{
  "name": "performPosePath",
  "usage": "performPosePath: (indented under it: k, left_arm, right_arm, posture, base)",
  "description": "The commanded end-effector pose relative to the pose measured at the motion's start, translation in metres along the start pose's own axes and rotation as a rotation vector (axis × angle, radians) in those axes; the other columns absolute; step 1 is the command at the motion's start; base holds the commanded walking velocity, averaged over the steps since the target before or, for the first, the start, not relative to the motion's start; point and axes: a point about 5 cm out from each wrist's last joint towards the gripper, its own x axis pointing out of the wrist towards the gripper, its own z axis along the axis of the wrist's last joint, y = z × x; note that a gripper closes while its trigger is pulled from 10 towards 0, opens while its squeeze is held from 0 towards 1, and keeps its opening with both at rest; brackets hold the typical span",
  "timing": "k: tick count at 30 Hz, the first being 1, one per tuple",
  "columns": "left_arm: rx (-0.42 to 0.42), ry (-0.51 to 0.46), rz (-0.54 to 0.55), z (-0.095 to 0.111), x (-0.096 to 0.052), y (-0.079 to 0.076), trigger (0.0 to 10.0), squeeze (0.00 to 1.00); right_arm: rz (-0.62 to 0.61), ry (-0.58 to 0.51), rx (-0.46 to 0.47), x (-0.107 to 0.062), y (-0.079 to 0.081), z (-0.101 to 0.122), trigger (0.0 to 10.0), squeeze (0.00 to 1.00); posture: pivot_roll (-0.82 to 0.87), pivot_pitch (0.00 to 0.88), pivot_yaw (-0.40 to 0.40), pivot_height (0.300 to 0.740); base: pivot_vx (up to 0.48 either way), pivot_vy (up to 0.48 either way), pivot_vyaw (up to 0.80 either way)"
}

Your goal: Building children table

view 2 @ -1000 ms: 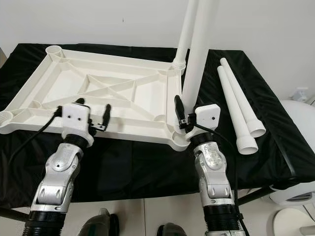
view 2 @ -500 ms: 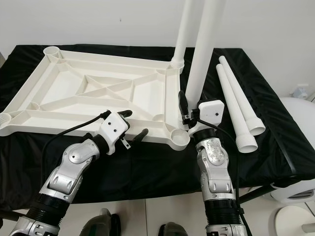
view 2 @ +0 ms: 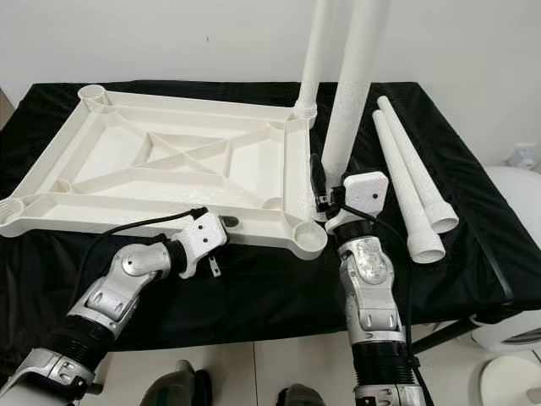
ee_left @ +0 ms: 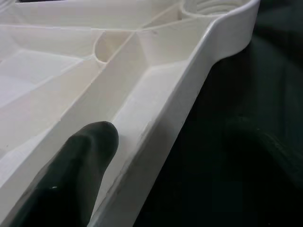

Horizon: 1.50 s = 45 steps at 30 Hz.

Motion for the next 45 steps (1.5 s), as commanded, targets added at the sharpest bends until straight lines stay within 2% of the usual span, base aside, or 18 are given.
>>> performPosePath:
  k: [1,5,11,12,13,14,17,18,24,25,28,29,38,39,41,42,45]
  left_arm:
    - [-0.005,0.031,-0.035,-0.006,-0.001,-0.002,10.0,0.0]
    - [-0.018,0.033,-0.035,-0.007,0.0,0.002,10.0,0.0]
    - [-0.024,0.032,-0.049,-0.005,0.001,0.02,10.0,0.0]
    - [-0.022,0.032,-0.056,-0.005,0.001,0.022,7.3,0.0]
    - [-0.018,0.032,-0.058,-0.004,0.001,0.023,6.0,0.0]
    - [-0.023,0.025,-0.062,-0.003,0.001,0.025,0.3,0.0]
    - [-0.018,0.021,-0.067,-0.002,0.0,0.026,0.4,0.0]
    - [-0.028,0.016,-0.085,-0.002,0.0,0.026,0.0,0.0]
    - [-0.019,0.016,-0.111,-0.001,0.0,0.026,0.0,0.0]
    - [-0.011,0.029,-0.122,-0.002,0.0,0.026,9.5,0.0]
    - [-0.007,0.038,-0.131,-0.003,-0.001,0.026,9.5,0.0]
    - [0.0,0.045,-0.141,-0.004,-0.001,0.026,10.0,0.0]
    - [0.015,0.126,-0.233,-0.012,-0.005,0.024,10.0,0.0]
    - [0.006,0.129,-0.245,-0.012,-0.005,0.024,1.4,0.0]
    - [0.001,0.13,-0.252,-0.013,-0.006,0.023,1.4,0.0]
    - [0.005,0.131,-0.251,-0.013,-0.006,0.024,0.0,0.0]
    - [0.009,0.129,-0.25,-0.013,-0.007,0.024,0.0,0.0]
  right_arm:
    - [-0.014,-0.02,-0.02,0.001,-0.003,0.003,10.0,0.0]
    - [-0.016,-0.022,-0.021,0.0,-0.003,0.003,10.0,0.0]
    - [-0.022,-0.028,-0.028,0.0,-0.004,0.004,10.0,0.0]
    - [-0.023,-0.028,-0.029,0.0,-0.004,0.004,10.0,0.0]
    - [-0.024,-0.029,-0.03,0.0,-0.004,0.004,10.0,0.0]
    - [-0.025,-0.03,-0.032,0.0,-0.004,0.005,10.0,0.0]
    - [-0.03,-0.03,-0.036,-0.001,-0.005,0.005,10.0,0.0]
    - [-0.031,-0.03,-0.037,-0.001,-0.005,0.005,10.0,0.0]
    - [-0.035,-0.027,-0.04,-0.002,-0.005,0.005,10.0,0.0]
    - [-0.035,-0.025,-0.041,-0.002,-0.005,0.005,10.0,0.0]
    - [-0.035,-0.025,-0.043,-0.002,-0.005,0.005,10.0,0.0]
    - [-0.035,-0.024,-0.043,-0.002,-0.005,0.005,10.0,0.0]
    - [-0.045,-0.023,-0.046,-0.003,-0.006,0.005,10.0,0.0]
    - [-0.049,-0.022,-0.046,-0.004,-0.006,0.005,10.0,0.0]
    - [-0.051,-0.022,-0.046,-0.004,-0.006,0.005,10.0,0.0]
    - [-0.052,-0.021,-0.047,-0.004,-0.007,0.005,10.0,0.0]
    - [-0.053,-0.021,-0.049,-0.005,-0.006,0.006,10.0,0.0]
  posture:
    - [0.02,0.024,0.036,0.74]
    - [0.02,0.022,0.041,0.74]
    - [0.01,0.017,0.044,0.74]
    - [0.01,0.018,0.047,0.74]
    - [0.01,0.018,0.047,0.74]
    - [0.01,0.018,0.049,0.74]
    - [0.0,0.02,0.05,0.74]
    - [0.0,0.02,0.052,0.74]
    - [0.0,0.025,0.051,0.74]
    - [0.0,0.029,0.05,0.74]
    - [0.0,0.029,0.05,0.74]
    - [0.0,0.032,0.049,0.74]
    - [0.01,0.044,0.057,0.74]
    - [0.0,0.045,0.058,0.74]
    - [0.0,0.048,0.058,0.74]
    - [0.0,0.051,0.06,0.74]
    - [0.0,0.054,0.061,0.74]
  base:
    - [0.0,0.0,0.0]
    - [0.0,0.0,0.0]
    - [0.0,0.0,0.0]
    - [0.0,0.0,0.0]
    - [0.0,0.0,0.0]
    - [0.0,0.0,0.0]
    - [0.0,0.0,0.0]
    - [0.0,0.0,0.0]
    - [0.0,0.0,0.0]
    - [0.0,0.0,0.0]
    - [0.0,0.0,0.0]
    - [0.0,0.0,0.0]
    - [0.0,0.0,0.0]
    - [0.0,0.0,0.0]
    - [0.0,0.0,0.0]
    - [0.0,0.0,0.0]
    - [0.0,0.0,0.0]
